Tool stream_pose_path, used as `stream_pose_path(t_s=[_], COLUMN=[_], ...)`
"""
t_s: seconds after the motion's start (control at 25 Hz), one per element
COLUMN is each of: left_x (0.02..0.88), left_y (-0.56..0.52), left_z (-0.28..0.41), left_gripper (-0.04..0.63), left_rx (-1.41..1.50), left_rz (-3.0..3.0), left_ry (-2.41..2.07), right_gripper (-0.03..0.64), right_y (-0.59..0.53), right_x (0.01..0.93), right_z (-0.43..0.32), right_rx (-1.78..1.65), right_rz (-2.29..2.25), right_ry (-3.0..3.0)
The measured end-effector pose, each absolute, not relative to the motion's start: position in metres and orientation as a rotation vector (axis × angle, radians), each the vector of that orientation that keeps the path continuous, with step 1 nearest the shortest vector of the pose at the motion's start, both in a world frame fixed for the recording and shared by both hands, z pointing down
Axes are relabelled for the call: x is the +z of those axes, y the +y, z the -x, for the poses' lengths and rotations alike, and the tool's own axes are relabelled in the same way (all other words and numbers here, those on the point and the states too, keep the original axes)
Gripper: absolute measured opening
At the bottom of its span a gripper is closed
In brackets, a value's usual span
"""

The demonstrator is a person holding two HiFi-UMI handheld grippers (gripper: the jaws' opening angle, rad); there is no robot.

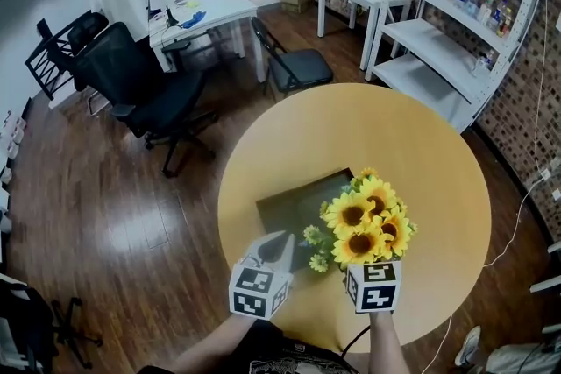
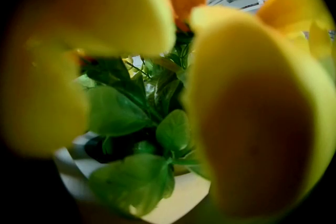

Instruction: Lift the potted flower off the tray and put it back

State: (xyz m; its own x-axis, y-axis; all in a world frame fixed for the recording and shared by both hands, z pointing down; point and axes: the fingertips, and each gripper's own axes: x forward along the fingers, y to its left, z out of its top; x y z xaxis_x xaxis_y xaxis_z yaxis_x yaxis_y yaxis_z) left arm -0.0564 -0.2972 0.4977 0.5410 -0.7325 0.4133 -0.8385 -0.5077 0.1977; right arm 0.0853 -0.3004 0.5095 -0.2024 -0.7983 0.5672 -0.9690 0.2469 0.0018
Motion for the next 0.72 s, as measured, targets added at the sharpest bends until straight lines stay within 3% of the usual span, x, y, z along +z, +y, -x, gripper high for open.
stream_pose_path(t_s=[0.72], left_x=[0.483], left_y=[-0.296], left_z=[0.051], left_gripper=[0.003], left_rx=[0.35], left_rz=[-2.43], left_ry=[-1.281], right_gripper=[0.505], right_y=[-0.295], right_x=[0.506], right_z=[-0.085], right_rx=[0.483], right_rz=[-1.592], right_ry=[-2.061])
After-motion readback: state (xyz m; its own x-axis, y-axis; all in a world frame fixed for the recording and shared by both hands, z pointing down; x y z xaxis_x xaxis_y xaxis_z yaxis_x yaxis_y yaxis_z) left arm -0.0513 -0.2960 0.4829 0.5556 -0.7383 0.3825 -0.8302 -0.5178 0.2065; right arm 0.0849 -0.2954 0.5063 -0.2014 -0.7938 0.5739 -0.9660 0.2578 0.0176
